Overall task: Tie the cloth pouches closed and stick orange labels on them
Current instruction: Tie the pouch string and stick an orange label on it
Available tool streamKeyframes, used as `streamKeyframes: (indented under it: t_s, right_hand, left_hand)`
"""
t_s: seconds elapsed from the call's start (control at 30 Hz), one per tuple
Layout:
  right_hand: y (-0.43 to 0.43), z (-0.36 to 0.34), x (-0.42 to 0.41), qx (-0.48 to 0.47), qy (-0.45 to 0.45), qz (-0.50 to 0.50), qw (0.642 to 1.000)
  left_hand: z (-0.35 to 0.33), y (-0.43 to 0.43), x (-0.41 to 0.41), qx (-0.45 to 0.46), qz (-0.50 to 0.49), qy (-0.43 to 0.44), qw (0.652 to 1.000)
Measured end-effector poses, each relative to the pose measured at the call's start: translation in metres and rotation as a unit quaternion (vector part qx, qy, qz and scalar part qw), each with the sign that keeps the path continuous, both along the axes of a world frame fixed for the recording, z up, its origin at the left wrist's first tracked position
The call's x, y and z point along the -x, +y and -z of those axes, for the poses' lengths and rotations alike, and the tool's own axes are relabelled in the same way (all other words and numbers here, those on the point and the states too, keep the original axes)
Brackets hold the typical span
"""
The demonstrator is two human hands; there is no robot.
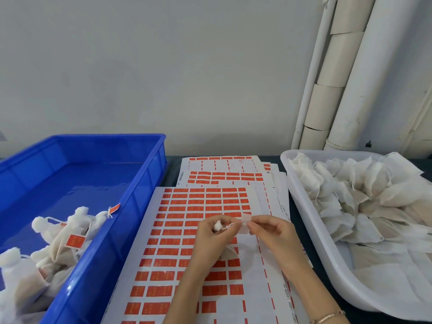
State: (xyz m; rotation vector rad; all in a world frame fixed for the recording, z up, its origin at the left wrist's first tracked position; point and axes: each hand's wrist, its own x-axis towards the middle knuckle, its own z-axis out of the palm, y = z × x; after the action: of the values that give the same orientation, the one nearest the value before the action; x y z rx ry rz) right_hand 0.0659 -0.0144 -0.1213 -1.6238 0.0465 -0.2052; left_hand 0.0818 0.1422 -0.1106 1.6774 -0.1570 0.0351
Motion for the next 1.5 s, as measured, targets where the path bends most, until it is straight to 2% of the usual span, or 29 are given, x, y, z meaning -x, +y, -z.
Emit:
streamKeyframes:
  t_s: [0.33, 0.77, 1.07, 1.5]
  right_hand:
    - [-0.0022, -0.0011, -0.0023, 0.021, -0.016, 0.013, 1.000]
    - [-0.0019, -0.0021, -0.0015, 0.040, -0.055, -0.008, 0.998]
    - [0.0008, 0.0006, -0.0005, 0.123, -0.073, -0.014, 0.990]
    - [0.0041, 0.0002, 0.0046, 0.238, -0.165, -0.008, 0.957]
  left_hand:
    - [0.0040, -0.0005, -0.0015, -0.046, 0.038, 0.006, 0.998]
    - [0.0054, 0.0003, -0.0029, -0.006, 0.015, 0.029, 0.999]
    - [0.0072, 0.0014, -0.0058, 0.000, -0.014, 0.075, 0.997]
    - [0.0074, 0.0047, -0.0079, 0.003, -0.001, 0.132, 0.991]
